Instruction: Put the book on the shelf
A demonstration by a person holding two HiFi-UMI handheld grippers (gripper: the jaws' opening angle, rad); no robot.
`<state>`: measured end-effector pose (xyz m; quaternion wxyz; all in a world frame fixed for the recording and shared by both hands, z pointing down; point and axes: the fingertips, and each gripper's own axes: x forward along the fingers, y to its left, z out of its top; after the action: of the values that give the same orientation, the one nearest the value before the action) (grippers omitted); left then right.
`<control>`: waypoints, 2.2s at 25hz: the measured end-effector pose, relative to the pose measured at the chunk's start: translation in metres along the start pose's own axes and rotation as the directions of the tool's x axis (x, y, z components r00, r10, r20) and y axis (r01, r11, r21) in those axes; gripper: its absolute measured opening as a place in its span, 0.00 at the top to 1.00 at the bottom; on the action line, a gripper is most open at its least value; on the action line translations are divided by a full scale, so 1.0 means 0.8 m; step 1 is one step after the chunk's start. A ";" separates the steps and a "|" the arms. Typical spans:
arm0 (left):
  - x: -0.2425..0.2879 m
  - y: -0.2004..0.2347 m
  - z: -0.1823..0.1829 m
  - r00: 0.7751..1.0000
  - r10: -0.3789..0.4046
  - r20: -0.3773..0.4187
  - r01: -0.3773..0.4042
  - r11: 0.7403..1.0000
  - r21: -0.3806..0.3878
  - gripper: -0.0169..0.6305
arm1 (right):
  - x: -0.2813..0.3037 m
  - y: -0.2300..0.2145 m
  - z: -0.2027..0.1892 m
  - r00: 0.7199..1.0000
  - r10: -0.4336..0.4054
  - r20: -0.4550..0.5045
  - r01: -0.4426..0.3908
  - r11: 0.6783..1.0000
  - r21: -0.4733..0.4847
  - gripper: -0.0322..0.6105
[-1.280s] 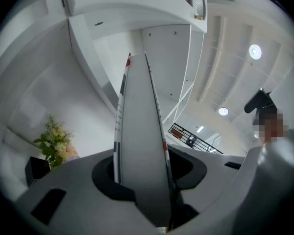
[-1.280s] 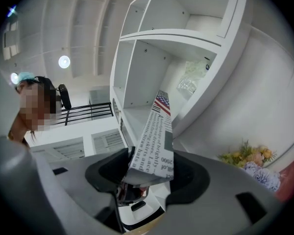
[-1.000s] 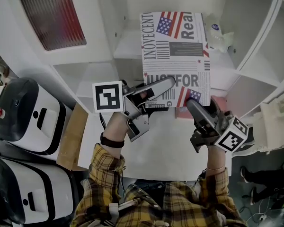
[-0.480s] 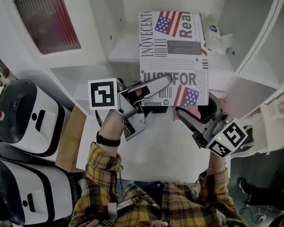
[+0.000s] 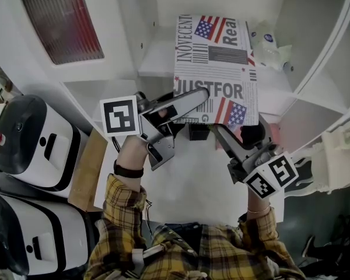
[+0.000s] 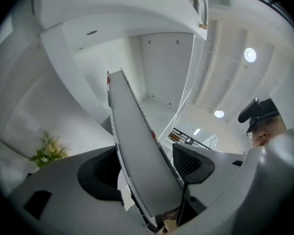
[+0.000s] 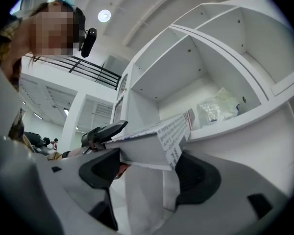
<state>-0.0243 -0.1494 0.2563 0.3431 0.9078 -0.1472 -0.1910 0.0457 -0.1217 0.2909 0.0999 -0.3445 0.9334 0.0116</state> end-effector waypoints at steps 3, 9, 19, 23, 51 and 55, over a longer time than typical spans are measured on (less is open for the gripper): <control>-0.013 -0.012 0.003 1.000 -0.013 0.026 0.011 0.998 0.055 0.45 | 0.001 0.003 0.009 1.000 -0.011 0.021 0.011 1.000 0.010 0.42; -0.031 -0.035 -0.011 0.999 0.017 0.031 -0.024 0.970 0.240 0.42 | -0.003 0.011 0.023 0.997 -0.024 0.067 0.024 1.000 0.001 0.42; -0.051 -0.009 0.001 0.935 0.313 0.164 -0.348 0.733 0.585 0.43 | 0.032 -0.014 0.032 0.996 -0.033 0.086 0.026 0.996 0.080 0.42; -0.057 -0.014 0.016 0.892 0.350 0.288 -0.451 0.629 0.633 0.48 | 0.036 -0.018 0.035 0.995 -0.018 0.096 0.007 0.994 0.114 0.42; -0.036 -0.003 0.034 0.804 0.428 0.412 -0.581 0.424 0.694 0.76 | 0.000 -0.074 0.065 0.967 -0.216 0.138 0.233 0.965 -0.123 0.62; -0.035 0.004 0.043 0.792 0.442 0.421 -0.596 0.414 0.688 0.78 | 0.014 -0.076 0.064 0.967 -0.223 0.122 0.242 0.955 -0.170 0.68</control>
<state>-0.0647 -0.1604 0.2416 -0.0691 0.8491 -0.5194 -0.0671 0.0859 -0.1705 0.2413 0.1157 -0.4589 0.8748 0.1035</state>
